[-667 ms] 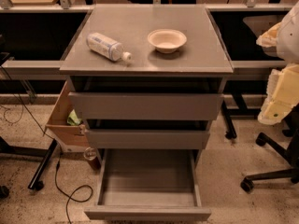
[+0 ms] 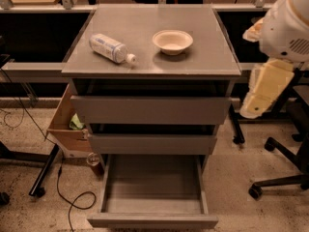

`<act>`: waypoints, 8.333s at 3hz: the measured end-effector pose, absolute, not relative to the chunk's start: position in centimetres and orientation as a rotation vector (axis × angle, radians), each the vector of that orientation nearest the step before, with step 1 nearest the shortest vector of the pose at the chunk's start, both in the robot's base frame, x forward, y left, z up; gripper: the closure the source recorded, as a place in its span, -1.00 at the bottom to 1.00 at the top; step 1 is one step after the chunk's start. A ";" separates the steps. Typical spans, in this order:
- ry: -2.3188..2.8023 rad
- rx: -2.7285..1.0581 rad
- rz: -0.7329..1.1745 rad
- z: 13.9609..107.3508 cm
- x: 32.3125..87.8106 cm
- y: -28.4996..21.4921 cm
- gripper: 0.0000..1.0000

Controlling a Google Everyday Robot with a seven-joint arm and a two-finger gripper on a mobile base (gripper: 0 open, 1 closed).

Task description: Place blue plastic bottle into bottom drawer

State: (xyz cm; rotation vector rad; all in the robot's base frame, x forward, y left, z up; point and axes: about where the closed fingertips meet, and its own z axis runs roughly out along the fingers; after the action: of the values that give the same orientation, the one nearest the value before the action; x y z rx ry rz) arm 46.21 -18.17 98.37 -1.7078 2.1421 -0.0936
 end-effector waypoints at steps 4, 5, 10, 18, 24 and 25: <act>2.080 -1.429 0.068 95.7 54.6 -6.7 -1.00; 2.097 -1.382 0.082 95.7 55.0 -6.0 -1.00; 2.191 -1.035 0.257 89.9 71.4 13.9 -1.00; 2.156 -0.807 0.382 85.6 76.2 10.1 0.99; 2.167 -1.147 0.782 80.5 55.7 2.0 1.00; 2.316 -1.110 0.883 75.4 53.5 1.5 1.00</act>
Offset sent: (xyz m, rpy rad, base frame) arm 0.1354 0.1730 -0.0727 0.4174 -0.0706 -0.2963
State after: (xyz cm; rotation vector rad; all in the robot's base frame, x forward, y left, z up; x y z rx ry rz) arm 53.54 1.54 75.43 -1.1102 2.3164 0.8835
